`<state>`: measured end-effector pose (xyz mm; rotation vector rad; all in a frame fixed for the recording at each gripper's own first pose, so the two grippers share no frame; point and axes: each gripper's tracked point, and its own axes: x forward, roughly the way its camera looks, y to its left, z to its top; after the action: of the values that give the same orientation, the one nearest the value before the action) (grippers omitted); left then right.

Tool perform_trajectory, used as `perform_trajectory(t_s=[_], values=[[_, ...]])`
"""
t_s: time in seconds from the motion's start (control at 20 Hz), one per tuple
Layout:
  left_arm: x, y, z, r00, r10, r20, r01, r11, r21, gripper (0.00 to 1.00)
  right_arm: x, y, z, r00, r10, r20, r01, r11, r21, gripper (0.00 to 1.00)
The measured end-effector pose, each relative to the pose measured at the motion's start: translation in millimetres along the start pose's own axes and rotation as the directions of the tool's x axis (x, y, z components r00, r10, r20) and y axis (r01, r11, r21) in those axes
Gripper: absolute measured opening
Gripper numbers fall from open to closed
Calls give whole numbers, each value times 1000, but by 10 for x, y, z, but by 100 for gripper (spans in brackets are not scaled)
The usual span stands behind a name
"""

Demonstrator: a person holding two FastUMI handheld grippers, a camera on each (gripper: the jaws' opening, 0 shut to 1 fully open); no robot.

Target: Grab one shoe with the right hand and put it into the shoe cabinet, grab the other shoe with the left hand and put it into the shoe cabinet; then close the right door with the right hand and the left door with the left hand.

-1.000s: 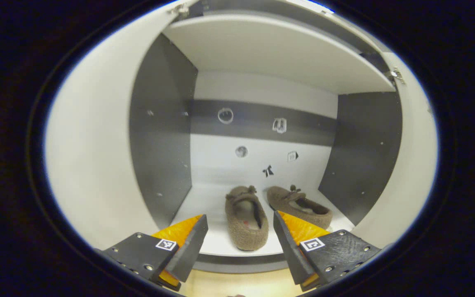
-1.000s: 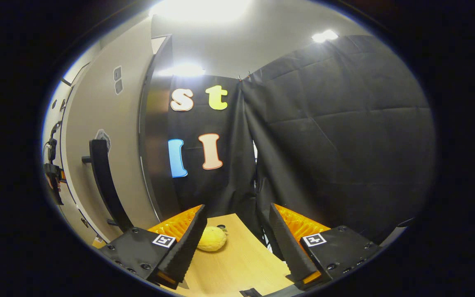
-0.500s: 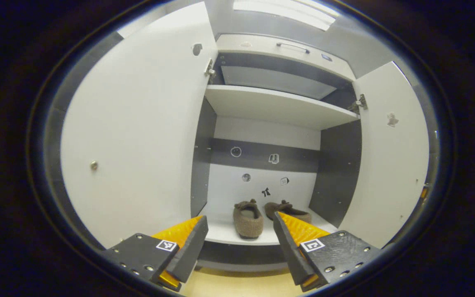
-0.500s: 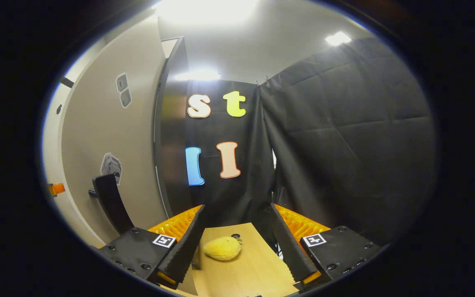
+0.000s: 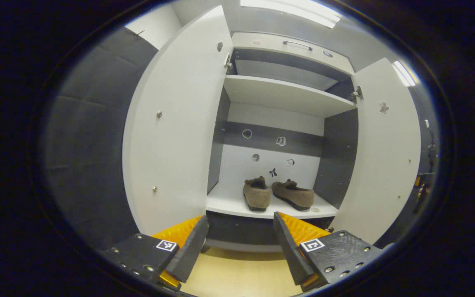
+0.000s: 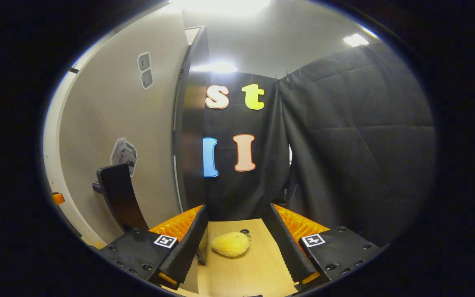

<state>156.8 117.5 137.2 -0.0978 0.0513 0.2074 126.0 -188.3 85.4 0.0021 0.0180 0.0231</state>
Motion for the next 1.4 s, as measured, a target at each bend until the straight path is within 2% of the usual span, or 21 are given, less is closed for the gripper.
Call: perform_trajectory(t_s=[0.1, 0.25, 0.35, 0.4, 0.45, 0.5, 0.55, 0.6, 0.65, 0.75, 0.85, 0.9, 1.0, 1.05, 1.3, 1.35, 1.4], values=[[1, 9, 14, 1000, 5, 11, -5, 1000, -3, 95, -25, 41, -15, 1000, 13, -1, -13, 1000, -21, 90], [-22, 50, 21, 1000, 17, 19, -17, 1000, -6, 89, -57, 389, -32, 997, 73, -7, -73, 997, -7, 90], [-20, 58, 27, 999, 25, 26, -24, 999, -24, 92, -85, 762, -18, 988, 154, 1, -154, 988, 4, 94], [-30, 64, 37, 999, 28, 29, -28, 999, -30, 92, -179, 855, -6, 990, 144, 5, -144, 989, -23, 94], [-34, 74, 34, 999, 33, 29, -32, 999, -34, 89, -74, 906, 8, 989, 148, 27, -146, 987, -71, 85], [-37, 87, 42, 999, 39, 33, -38, 999, -36, 89, -91, 1011, 63, 986, 158, 44, -153, 983, -103, 84], [-31, 90, 38, 999, 43, 33, -41, 998, -40, 89, -62, 1120, 57, 985, 170, 40, -165, 980, -115, 89], [-40, 99, 36, 998, 48, 30, -47, 998, -46, 90, -61, 1252, 55, 981, 191, 36, -187, 977, -105, 85], [-43, 99, 34, 998, 51, 29, -50, 997, -51, 92, -49, 1405, 27, 973, 226, 35, -222, 971, -89, 89], [-50, 123, 40, 997, 65, 32, -63, 997, -53, 92, -47, 1724, 3, 957, 289, 32, -287, 956, -65, 86], [-77, 153, 40, 997, 74, 32, -72, 996, -53, 92, 3, 2031, 7, 944, 328, 32, -326, 943, -67, 89], [-94, 171, 44, 996, 82, 33, -80, 995, -53, 89, 4, 2115, 4, 945, 327, 29, -324, 943, -79, 86], [-112, 227, 59, 994, 105, 41, -102, 993, -53, 92, 56, 2210, -24, 949, 313, 34, -308, 945, -106, 94], [-110, 261, 66, 992, 118, 48, -115, 992, -51, 95, 34, 2189, -7, 953, 302, 41, -295, 948, -117, 89], [-159, 491, 116, 979, 193, 66, -191, 981, -41, 95, 48, 2168, -89, 962, 274, -3, -273, 959, -75, 95], [-169, 556, 131, 975, 211, 73, -209, 977, -37, 92, 39, 2167, -108, 965, 263, -10, -263, 962, -70, 92], [-179, 618, 159, 971, 227, 81, -225, 974, -33, 92, 32, 2160, -116, 967, 254, -14, -255, 965, -66, 95]])
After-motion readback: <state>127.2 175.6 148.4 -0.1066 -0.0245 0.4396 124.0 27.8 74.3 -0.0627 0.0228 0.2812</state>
